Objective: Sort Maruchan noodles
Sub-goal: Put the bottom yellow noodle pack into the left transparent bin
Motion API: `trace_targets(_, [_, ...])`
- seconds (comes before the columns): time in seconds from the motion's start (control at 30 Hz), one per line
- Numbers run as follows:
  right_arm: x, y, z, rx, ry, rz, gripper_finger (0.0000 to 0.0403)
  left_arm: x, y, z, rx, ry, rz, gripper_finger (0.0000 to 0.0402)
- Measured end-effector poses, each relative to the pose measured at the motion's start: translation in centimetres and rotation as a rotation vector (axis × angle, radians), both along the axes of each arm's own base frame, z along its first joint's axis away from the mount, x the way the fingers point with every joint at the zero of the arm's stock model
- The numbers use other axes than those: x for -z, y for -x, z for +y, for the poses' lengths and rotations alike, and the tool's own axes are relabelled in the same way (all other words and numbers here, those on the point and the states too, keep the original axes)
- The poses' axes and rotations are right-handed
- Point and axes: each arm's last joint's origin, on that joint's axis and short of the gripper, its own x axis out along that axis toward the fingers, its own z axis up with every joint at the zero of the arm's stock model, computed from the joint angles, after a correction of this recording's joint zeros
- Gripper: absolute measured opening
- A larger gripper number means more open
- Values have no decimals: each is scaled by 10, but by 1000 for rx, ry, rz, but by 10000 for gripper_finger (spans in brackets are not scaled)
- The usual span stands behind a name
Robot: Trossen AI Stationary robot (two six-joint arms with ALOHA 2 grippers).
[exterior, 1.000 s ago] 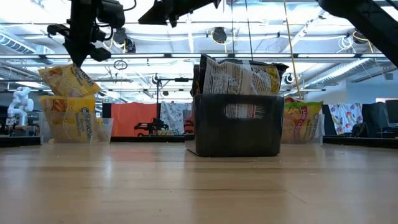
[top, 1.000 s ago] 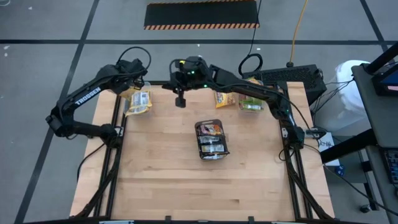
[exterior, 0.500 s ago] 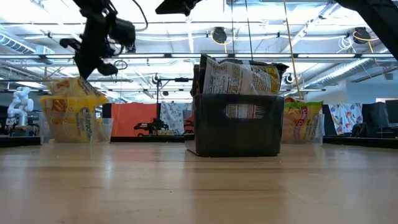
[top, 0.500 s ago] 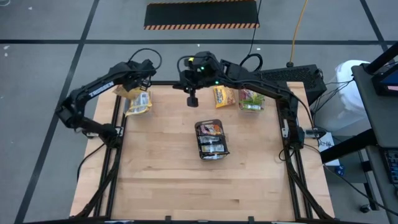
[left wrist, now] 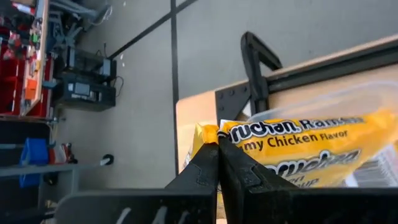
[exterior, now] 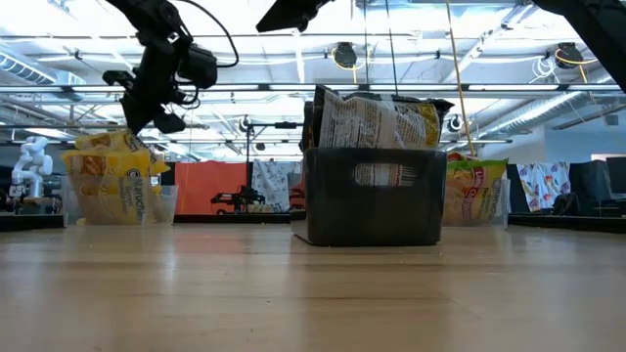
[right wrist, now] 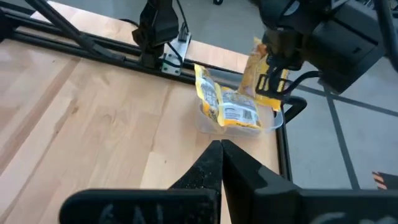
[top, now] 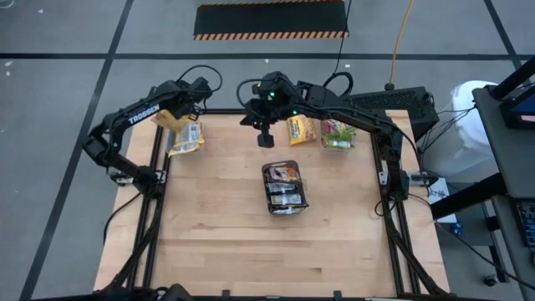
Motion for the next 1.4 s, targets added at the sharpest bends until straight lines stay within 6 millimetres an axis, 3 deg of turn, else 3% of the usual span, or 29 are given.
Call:
trace_targets(0.23, [1,0,0,0,-4,9,0,-2,2,12,-27,-100,-22,3])
trace_targets(0.87, [1,1,0,0,-5,15,0,1,-1,12,33,17,-121,3])
trace_targets(1.23, [1,1,0,0,-5,15,0,41,-7,-13,83,159,-80,3])
trace_targets(1.4, [1,0,0,-3,1,12,0,44,-8,-15,91,159,-72,3])
